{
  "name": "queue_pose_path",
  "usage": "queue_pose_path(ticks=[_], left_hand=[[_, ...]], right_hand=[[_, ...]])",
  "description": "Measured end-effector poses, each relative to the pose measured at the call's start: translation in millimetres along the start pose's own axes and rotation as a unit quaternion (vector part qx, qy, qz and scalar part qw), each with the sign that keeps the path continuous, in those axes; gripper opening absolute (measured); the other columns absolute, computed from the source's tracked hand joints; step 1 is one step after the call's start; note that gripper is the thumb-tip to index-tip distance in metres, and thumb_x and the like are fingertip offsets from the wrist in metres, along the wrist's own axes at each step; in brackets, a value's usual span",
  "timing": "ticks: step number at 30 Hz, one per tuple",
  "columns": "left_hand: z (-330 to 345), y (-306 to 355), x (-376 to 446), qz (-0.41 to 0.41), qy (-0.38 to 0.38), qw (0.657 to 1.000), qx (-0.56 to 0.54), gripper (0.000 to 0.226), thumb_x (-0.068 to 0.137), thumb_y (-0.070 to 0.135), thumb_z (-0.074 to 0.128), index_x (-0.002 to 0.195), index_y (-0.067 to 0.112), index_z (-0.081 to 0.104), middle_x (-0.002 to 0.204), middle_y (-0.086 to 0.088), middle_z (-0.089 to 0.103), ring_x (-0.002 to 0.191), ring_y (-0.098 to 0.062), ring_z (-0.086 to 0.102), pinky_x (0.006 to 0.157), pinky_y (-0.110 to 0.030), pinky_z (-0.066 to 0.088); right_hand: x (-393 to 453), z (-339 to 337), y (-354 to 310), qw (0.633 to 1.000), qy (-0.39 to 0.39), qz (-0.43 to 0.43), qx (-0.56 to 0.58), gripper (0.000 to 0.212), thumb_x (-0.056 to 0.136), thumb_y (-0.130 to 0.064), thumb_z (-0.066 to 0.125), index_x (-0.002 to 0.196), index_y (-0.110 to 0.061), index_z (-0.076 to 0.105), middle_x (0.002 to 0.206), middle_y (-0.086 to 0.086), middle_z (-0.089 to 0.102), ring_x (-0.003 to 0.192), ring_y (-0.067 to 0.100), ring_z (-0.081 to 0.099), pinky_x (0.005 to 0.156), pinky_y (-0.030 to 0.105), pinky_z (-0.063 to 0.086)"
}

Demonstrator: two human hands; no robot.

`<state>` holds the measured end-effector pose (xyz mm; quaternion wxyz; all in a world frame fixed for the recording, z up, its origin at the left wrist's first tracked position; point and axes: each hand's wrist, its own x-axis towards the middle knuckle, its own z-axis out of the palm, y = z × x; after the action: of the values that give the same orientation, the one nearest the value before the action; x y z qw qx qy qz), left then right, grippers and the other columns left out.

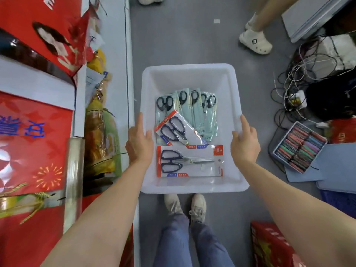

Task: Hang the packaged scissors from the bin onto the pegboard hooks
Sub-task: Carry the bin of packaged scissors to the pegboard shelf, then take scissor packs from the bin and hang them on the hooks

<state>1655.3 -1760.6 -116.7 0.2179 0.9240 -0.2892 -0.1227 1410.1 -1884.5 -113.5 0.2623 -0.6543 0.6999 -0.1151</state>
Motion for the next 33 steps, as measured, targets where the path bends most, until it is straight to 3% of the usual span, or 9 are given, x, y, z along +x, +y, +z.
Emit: queue_pose_path(ticks=[6, 13, 15, 17, 20, 22, 24, 30, 33], left_hand=[[25.9, 0.6, 15.2, 0.012, -0.012, 1.0, -0.004, 0.059, 0.099, 0.021, 0.052, 0.152, 0.031, 0.027, 0.128, -0.012, 0.057, 0.105, -0.032, 0.062, 0.075, -0.032, 0.042], [35.3, 9.2, 37.0, 0.027, -0.009, 0.998, 0.061, 0.068, 0.093, 0.02, 0.061, 0.151, 0.028, 0.028, 0.126, -0.015, 0.054, 0.104, -0.036, 0.057, 0.075, -0.043, 0.046], [41.6, 13.2, 36.1, 0.083, 0.017, 0.986, 0.14, 0.077, 0.083, 0.024, 0.069, 0.15, 0.023, 0.032, 0.133, -0.015, 0.048, 0.112, -0.034, 0.048, 0.089, -0.045, 0.043], [56.2, 19.6, 35.3, 0.225, 0.013, 0.959, 0.174, 0.077, 0.077, 0.027, 0.073, 0.146, 0.019, 0.04, 0.136, -0.012, 0.048, 0.119, -0.032, 0.045, 0.098, -0.045, 0.039], [87.3, 44.9, 28.1, 0.44, -0.125, 0.865, 0.207, 0.068, 0.078, 0.029, 0.077, 0.139, 0.019, 0.049, 0.134, -0.005, 0.052, 0.123, -0.028, 0.043, 0.103, -0.043, 0.033], [106.5, 65.6, 20.3, 0.458, -0.273, 0.817, 0.221, 0.067, 0.083, 0.033, 0.07, 0.143, 0.018, 0.043, 0.139, -0.005, 0.048, 0.128, -0.027, 0.042, 0.106, -0.039, 0.029], [121.5, 80.1, 13.8, 0.433, -0.351, 0.789, 0.257, 0.068, 0.083, 0.027, 0.07, 0.143, 0.017, 0.041, 0.14, -0.009, 0.044, 0.127, -0.031, 0.042, 0.104, -0.039, 0.033], [119.6, 93.7, 17.3, 0.356, -0.417, 0.809, 0.212, 0.052, 0.085, 0.003, 0.057, 0.133, 0.017, 0.043, 0.122, -0.01, 0.055, 0.106, -0.035, 0.059, 0.078, -0.041, 0.048], [104.0, 90.2, 32.3, 0.312, -0.466, 0.81, 0.17, 0.035, 0.09, 0.013, 0.06, 0.124, 0.022, 0.055, 0.115, -0.005, 0.063, 0.101, -0.029, 0.063, 0.083, -0.042, 0.052]], right_hand=[[16.3, 20.3, 4.1, 0.999, 0.004, 0.025, -0.02, 0.051, 0.101, -0.021, 0.04, 0.147, -0.04, 0.027, 0.109, 0.004, 0.048, 0.068, 0.022, 0.048, 0.068, 0.032, 0.036], [36.5, 25.0, -3.2, 0.998, 0.009, 0.021, -0.054, 0.051, 0.101, -0.021, 0.04, 0.148, -0.035, 0.027, 0.112, 0.007, 0.05, 0.064, 0.027, 0.05, 0.061, 0.032, 0.033], [37.3, 23.7, -3.5, 0.998, 0.007, 0.016, -0.065, 0.052, 0.101, -0.02, 0.042, 0.149, -0.034, 0.028, 0.11, 0.007, 0.051, 0.062, 0.028, 0.05, 0.058, 0.032, 0.033], [35.6, 24.3, -1.1, 0.997, 0.005, -0.001, -0.083, 0.054, 0.1, -0.019, 0.044, 0.151, -0.031, 0.027, 0.106, 0.008, 0.05, 0.057, 0.027, 0.046, 0.054, 0.031, 0.032], [36.0, 23.3, 3.2, 0.993, -0.001, -0.023, -0.12, 0.057, 0.1, -0.019, 0.045, 0.153, -0.027, 0.024, 0.103, 0.008, 0.048, 0.053, 0.024, 0.037, 0.05, 0.03, 0.026], [37.2, 21.1, 4.8, 0.99, -0.005, -0.032, -0.135, 0.058, 0.1, -0.02, 0.046, 0.153, -0.027, 0.024, 0.103, 0.008, 0.048, 0.054, 0.026, 0.038, 0.05, 0.03, 0.025], [38.0, 20.6, 5.1, 0.99, -0.007, -0.04, -0.138, 0.058, 0.1, -0.02, 0.046, 0.153, -0.027, 0.024, 0.101, 0.006, 0.046, 0.055, 0.027, 0.039, 0.049, 0.03, 0.024], [38.6, 23.5, 6.8, 0.989, 0.008, -0.051, -0.139, 0.058, 0.098, -0.018, 0.05, 0.152, -0.026, 0.028, 0.092, 0.001, 0.039, 0.057, 0.027, 0.04, 0.049, 0.029, 0.023], [38.0, 19.8, 3.5, 0.99, 0.012, -0.053, -0.127, 0.059, 0.096, -0.016, 0.053, 0.151, -0.024, 0.032, 0.093, 0.004, 0.046, 0.067, 0.026, 0.045, 0.052, 0.03, 0.032]])
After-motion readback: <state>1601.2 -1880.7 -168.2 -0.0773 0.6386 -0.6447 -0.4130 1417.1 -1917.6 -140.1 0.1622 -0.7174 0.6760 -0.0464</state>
